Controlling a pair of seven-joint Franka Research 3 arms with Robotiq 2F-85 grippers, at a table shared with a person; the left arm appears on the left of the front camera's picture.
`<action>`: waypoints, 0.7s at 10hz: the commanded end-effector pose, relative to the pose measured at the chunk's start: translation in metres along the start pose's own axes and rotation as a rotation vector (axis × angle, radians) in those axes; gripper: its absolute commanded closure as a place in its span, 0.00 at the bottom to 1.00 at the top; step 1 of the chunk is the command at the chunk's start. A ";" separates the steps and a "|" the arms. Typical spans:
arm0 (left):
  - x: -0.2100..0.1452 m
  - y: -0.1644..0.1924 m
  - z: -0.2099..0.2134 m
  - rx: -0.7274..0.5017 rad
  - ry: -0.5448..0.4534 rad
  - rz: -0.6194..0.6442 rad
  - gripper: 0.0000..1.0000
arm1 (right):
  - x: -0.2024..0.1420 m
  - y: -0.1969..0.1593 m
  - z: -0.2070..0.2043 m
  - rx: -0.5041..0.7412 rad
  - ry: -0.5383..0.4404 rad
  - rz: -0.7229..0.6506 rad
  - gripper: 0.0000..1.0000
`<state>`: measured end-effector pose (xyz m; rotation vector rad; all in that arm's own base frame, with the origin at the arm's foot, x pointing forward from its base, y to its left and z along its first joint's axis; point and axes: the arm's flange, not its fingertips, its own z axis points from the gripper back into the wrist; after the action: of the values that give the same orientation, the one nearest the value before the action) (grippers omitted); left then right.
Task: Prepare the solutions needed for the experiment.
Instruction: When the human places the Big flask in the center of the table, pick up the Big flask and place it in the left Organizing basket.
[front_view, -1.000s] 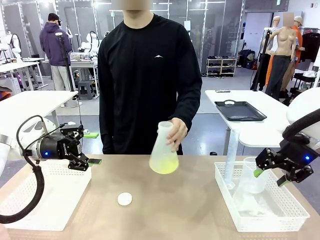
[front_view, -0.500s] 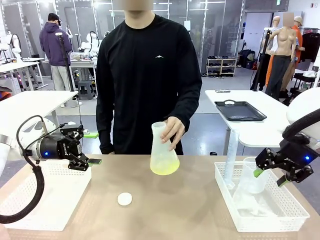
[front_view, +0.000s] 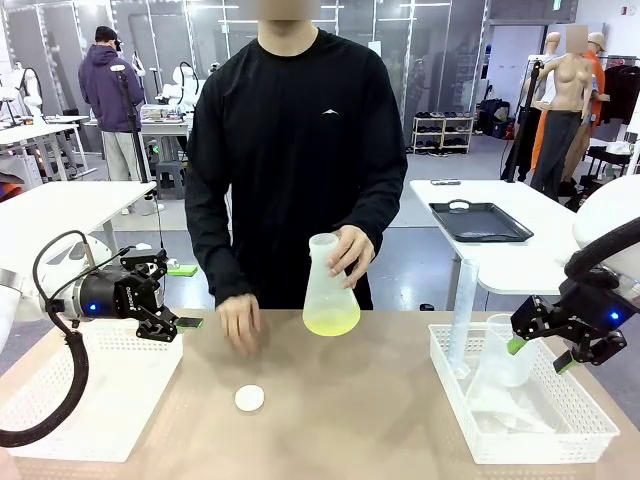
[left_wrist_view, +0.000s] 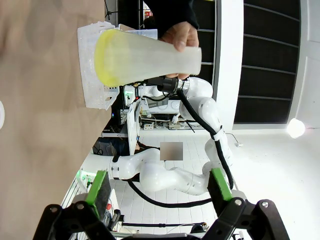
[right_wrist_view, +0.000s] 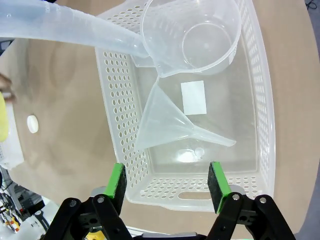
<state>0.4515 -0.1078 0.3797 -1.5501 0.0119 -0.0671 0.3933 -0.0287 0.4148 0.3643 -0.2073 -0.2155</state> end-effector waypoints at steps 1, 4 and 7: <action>0.000 -0.002 0.000 -0.006 0.005 0.005 0.00 | 0.000 0.001 0.000 -0.001 0.000 0.001 0.18; 0.000 -0.002 0.000 -0.006 0.005 0.005 0.00 | -0.019 0.029 -0.003 0.260 0.008 0.136 0.18; 0.000 -0.002 0.000 -0.006 0.005 0.005 0.00 | -0.012 0.055 -0.009 0.526 0.013 0.221 0.18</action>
<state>0.4515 -0.1078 0.3798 -1.5501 0.0118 -0.0671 0.3859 0.0340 0.4376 0.7680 -0.2979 0.0124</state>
